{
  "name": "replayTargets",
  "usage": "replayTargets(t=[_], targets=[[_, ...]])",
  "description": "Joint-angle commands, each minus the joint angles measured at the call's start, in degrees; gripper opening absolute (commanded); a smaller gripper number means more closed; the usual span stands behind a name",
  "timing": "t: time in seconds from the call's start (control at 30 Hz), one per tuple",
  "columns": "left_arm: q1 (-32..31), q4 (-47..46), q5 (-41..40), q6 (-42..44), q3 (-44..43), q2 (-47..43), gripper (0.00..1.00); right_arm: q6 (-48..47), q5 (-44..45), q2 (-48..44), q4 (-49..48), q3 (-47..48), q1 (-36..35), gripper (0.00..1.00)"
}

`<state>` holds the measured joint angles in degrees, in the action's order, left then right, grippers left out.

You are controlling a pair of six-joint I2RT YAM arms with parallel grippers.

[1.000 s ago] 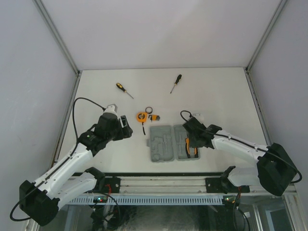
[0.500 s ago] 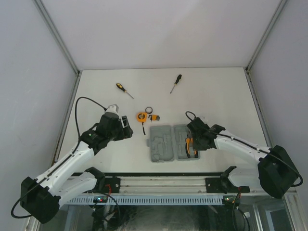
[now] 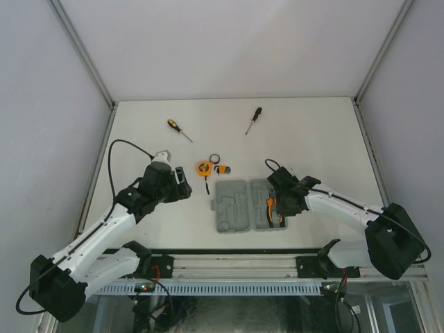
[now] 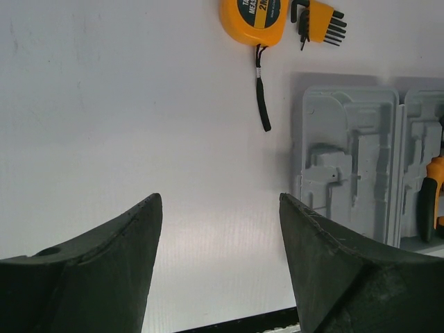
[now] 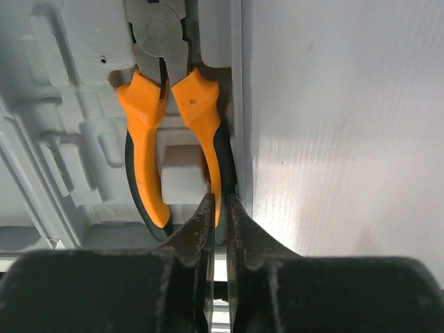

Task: Sort the tools into containers
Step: Place the pliers in the storage box.

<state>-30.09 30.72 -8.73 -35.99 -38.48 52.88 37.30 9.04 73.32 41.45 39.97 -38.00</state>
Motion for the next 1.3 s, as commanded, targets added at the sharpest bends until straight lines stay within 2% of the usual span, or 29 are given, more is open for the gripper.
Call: replayTargets(t=[0.0, 0.37, 0.53, 0.67, 0.9, 1.27], targets=[[0.1, -2.4, 0.8, -0.1, -2.4, 0.4, 0.72, 0.6, 1.4, 5.1, 0.8, 0.6, -0.5, 0.02], [0.1, -3.9, 1.3, -0.2, -2.0, 1.4, 0.72, 2.3, 0.1, 20.7, 3.2, 3.6, -2.7, 0.00], [0.1, -4.4, 1.5, 0.1, -1.0, 1.0, 0.72, 3.0, 1.1, 22.2, 4.3, 4.4, -3.4, 0.00], [0.0, -4.1, 1.2, 0.7, -0.9, 0.7, 0.72, 4.0, 3.6, 18.3, 4.9, 5.0, -4.8, 0.00], [0.0, -3.3, 0.2, 1.0, -1.7, -0.6, 0.73, 0.4, 6.5, 3.0, 3.2, 9.3, -4.7, 0.31], [0.0, -0.6, -3.4, 3.5, -5.8, -0.3, 0.76, -6.2, 5.3, -10.0, -1.6, 11.6, -3.2, 0.47]])
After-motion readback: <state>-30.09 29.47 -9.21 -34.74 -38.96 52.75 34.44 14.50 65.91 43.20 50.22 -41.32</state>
